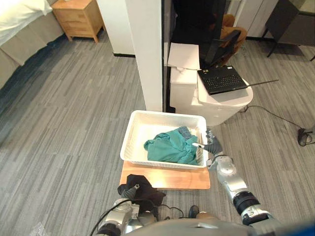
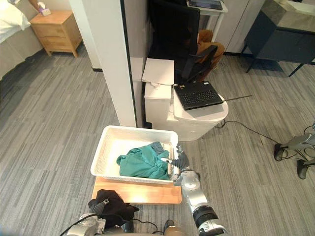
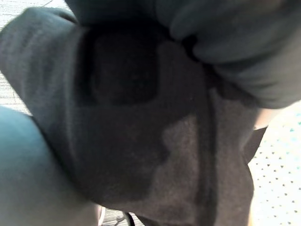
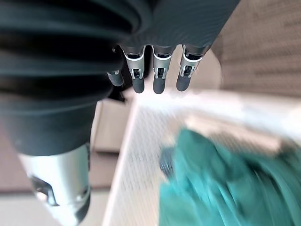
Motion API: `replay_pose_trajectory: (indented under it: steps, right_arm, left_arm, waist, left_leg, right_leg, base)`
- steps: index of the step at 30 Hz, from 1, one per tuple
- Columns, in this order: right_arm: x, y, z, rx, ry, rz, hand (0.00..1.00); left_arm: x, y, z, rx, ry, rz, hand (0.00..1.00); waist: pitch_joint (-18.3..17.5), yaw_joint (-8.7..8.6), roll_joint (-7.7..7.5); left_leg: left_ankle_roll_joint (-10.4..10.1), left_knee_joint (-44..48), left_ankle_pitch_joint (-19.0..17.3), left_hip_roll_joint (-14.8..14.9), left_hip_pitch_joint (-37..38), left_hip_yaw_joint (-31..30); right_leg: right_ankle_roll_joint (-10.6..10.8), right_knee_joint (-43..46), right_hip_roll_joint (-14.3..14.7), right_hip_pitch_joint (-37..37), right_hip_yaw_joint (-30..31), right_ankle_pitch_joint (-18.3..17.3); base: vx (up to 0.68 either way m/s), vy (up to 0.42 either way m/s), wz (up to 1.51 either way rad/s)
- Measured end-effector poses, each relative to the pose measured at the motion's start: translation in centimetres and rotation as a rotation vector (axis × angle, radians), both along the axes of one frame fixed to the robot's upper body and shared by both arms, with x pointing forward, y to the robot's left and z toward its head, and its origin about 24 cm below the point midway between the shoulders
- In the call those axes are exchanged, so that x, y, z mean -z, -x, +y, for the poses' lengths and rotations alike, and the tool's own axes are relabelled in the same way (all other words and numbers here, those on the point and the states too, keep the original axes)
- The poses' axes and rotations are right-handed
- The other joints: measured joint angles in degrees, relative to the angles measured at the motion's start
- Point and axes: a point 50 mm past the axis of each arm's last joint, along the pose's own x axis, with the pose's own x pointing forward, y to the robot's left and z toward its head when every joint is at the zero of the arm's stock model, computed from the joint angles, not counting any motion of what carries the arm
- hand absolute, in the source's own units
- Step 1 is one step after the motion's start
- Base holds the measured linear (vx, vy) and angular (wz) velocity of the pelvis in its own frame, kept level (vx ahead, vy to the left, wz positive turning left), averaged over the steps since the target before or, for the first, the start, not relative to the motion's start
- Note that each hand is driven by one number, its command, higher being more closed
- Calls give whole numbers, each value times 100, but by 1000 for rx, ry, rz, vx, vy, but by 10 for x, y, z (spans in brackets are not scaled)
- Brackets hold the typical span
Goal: Tidy the bed and pick cloth on bed and put in laundry
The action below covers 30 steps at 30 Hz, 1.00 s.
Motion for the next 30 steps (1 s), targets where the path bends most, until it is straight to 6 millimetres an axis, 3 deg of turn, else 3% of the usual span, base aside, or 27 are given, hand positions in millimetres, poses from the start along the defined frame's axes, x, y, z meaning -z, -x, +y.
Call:
replay_pose_trajectory:
  steps: [4,7,11,20,23,26,27,30]
  right_arm:
    - [7,11,-25,153,-54,33,0]
    - [23,31,-43,270,-108,92,0]
    - [49,70,-63,450,-176,184,0]
    - [78,135,-91,794,-254,257,0]
    - [92,154,-84,783,-310,339,0]
    - [106,168,-67,647,-331,482,0]
    - [111,173,-61,523,-298,568,0]
    - [117,181,-53,378,-266,670,0]
  left_arm:
    - [3,9,2,-61,4,21,100]
    - [7,18,5,-133,13,50,100]
    - [8,26,9,-207,22,62,100]
    - [16,47,15,-352,35,123,100]
    - [18,53,15,-451,67,132,100]
    - [20,61,13,-731,127,134,100]
    - [21,64,14,-869,156,123,100]
    - [20,64,15,-1017,186,86,100]
  waist:
    - [-44,-111,29]
    - [-122,-215,86]
    - [-184,-293,164]
    - [-295,-304,266]
    - [-305,-297,254]
    - [-311,-293,261]
    - [-308,-291,266]
    - [-297,-253,272]
  left_leg:
    - [-2,-1,-1,18,68,110]
    - [-30,-2,-20,46,115,123]
    - [-29,-3,-25,85,154,152]
    - [-18,-2,-114,105,189,275]
    - [1,-2,-101,99,240,271]
    - [-5,-2,-116,65,282,183]
    - [18,-2,-99,36,239,6]
    - [111,-3,-23,-87,136,-551]
  right_leg:
    - [0,0,1,34,79,1]
    - [0,3,23,60,82,1]
    - [-34,2,56,51,92,16]
    - [-56,-39,101,21,246,36]
    - [-60,-42,104,71,242,42]
    - [-53,-57,86,174,166,25]
    - [-23,-56,54,227,-25,-16]
    - [58,-48,-66,373,-624,-132]
  base:
    - [2,-5,-11]
    - [-20,-13,-4]
    - [-60,-16,-5]
    - [-13,2,-8]
    - [59,8,-3]
    - [68,2,14]
    - [26,-12,52]
    - [-3,-10,97]
